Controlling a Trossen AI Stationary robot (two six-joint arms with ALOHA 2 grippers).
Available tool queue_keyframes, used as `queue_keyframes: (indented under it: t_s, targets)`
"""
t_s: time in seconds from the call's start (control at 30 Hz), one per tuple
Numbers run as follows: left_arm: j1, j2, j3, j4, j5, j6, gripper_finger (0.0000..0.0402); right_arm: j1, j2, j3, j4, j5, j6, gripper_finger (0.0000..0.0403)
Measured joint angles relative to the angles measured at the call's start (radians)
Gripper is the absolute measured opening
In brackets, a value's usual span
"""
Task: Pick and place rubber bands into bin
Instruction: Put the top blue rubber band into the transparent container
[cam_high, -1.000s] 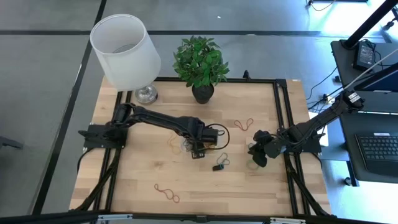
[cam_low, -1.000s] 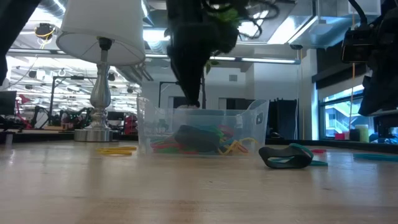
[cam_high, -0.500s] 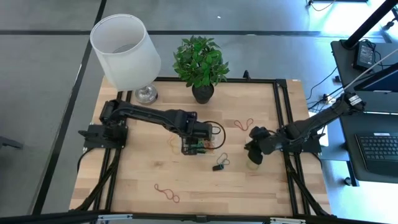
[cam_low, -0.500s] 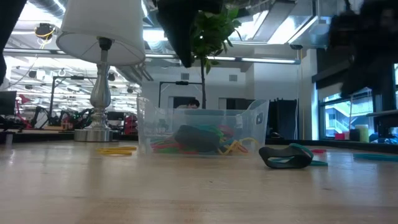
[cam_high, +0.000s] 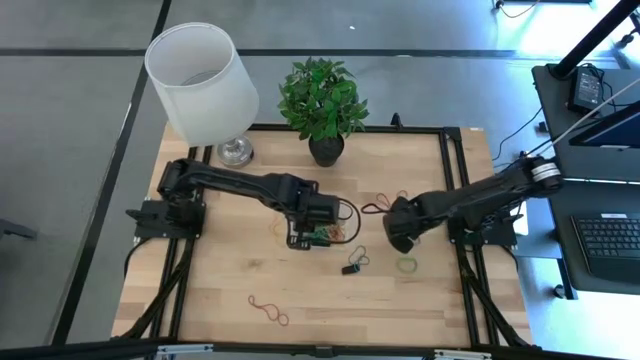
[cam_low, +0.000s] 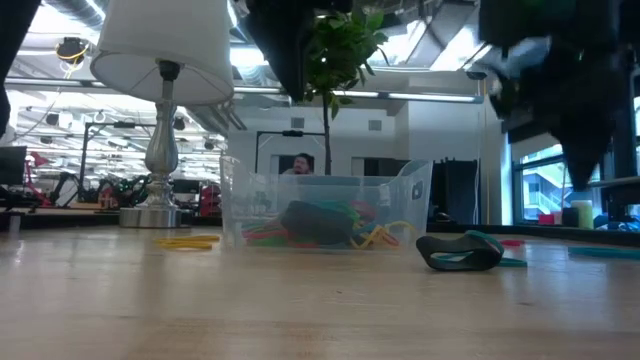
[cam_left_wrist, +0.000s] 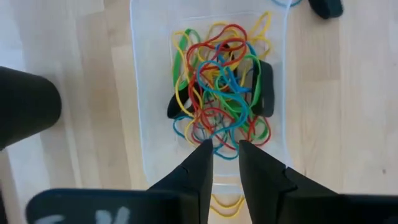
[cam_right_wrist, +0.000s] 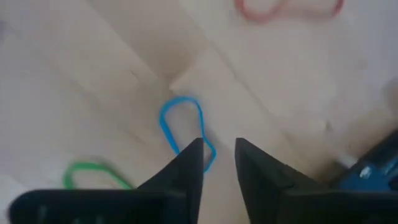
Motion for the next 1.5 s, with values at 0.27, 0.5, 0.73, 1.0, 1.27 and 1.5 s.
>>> queue_keyframes:
  t_s: [0.27, 0.5, 0.73, 1.0, 1.27, 1.5]
  targets:
    - [-0.001, -0.130, -0.198, 0.089, 0.062, -0.006, 0.0050, -0.018, 0.055, -0.071, 0.041, -0.062, 0.059, 0.0175]
    - [-0.008, -0.436, -0.641, 0.345, 0.071, -0.158, 0.0029, -0.017, 0.055, -0.149, 0.146, -0.097, 0.126, 0.0202]
    - [-0.035, -0.784, -0.958, 0.553, 0.063, -0.264, 0.0008, -0.017, 0.051, -0.248, 0.286, -0.106, 0.216, 0.0162]
    - [-0.035, -1.121, -1.181, 0.697, 0.003, -0.262, 0.0003, -0.012, 0.053, -0.250, 0.331, -0.112, 0.289, 0.0047]
    - [-0.035, -1.320, -1.302, 0.679, -0.014, -0.219, 0.0003, -0.013, 0.059, 0.033, 0.192, -0.019, 0.185, 0.0003]
    - [-0.035, -1.446, -1.389, 0.675, -0.014, -0.235, 0.0003, -0.013, 0.142, 0.438, 0.040, 0.130, 0.104, 0.0002]
